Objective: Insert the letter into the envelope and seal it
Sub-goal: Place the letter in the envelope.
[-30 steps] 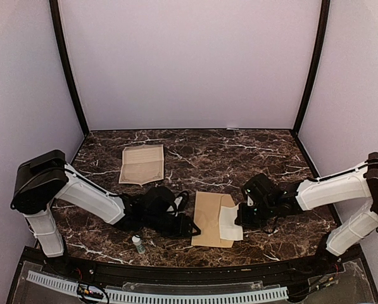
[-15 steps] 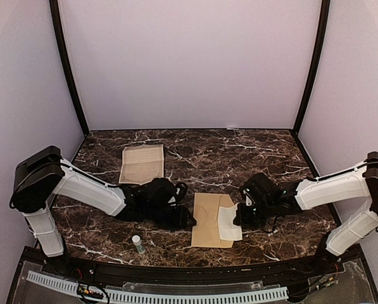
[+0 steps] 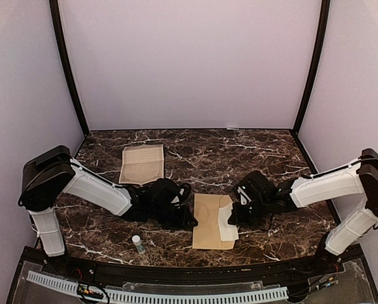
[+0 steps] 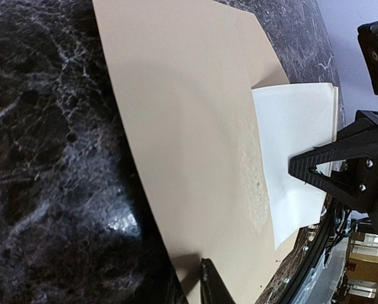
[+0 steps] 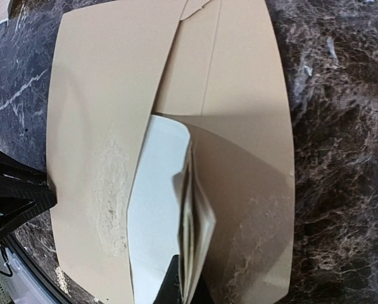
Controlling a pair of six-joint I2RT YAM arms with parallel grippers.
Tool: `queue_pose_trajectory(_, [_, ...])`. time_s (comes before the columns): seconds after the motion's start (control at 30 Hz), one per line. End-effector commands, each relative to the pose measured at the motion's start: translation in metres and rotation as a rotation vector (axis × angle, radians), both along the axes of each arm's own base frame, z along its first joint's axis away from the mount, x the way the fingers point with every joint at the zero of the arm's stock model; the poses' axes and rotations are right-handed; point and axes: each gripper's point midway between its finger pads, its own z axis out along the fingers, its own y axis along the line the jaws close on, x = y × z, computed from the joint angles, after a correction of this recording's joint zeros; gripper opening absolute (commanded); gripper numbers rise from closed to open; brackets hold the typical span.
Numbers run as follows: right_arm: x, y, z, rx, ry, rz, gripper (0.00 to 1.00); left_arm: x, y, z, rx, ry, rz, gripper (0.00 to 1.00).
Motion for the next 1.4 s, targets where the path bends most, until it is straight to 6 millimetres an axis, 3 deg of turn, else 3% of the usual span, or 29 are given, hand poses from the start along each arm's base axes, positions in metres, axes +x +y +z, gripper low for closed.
queue_pose_trajectory(0.0, [0.009, 0.017, 0.008, 0.049, -0.018, 0.03, 0.0, -0.003, -0.001, -0.003, 0.004, 0.017, -0.014, 0.12])
queue_pose_trajectory(0.37, [0.008, 0.04, 0.013, 0.108, -0.008, 0.054, 0.0, -0.005, -0.004, -0.002, -0.009, 0.029, -0.021, 0.07])
queue_pose_trajectory(0.57, [0.008, 0.036, 0.011, 0.063, -0.007, 0.042, 0.0, -0.006, -0.002, -0.004, -0.006, 0.036, -0.015, 0.06])
queue_pose_trajectory(0.97, [0.012, 0.003, 0.044, -0.064, -0.088, -0.005, 0.42, -0.001, 0.001, 0.011, -0.015, 0.004, 0.008, 0.12])
queue_pose_trajectory(1.2, [0.01, -0.001, 0.043, -0.071, -0.093, -0.01, 0.45, 0.005, 0.001, 0.023, -0.014, -0.035, 0.026, 0.24])
queue_pose_trajectory(1.37, [0.013, 0.007, 0.03, -0.086, -0.082, 0.004, 0.43, 0.009, -0.003, 0.022, -0.006, -0.043, 0.024, 0.26])
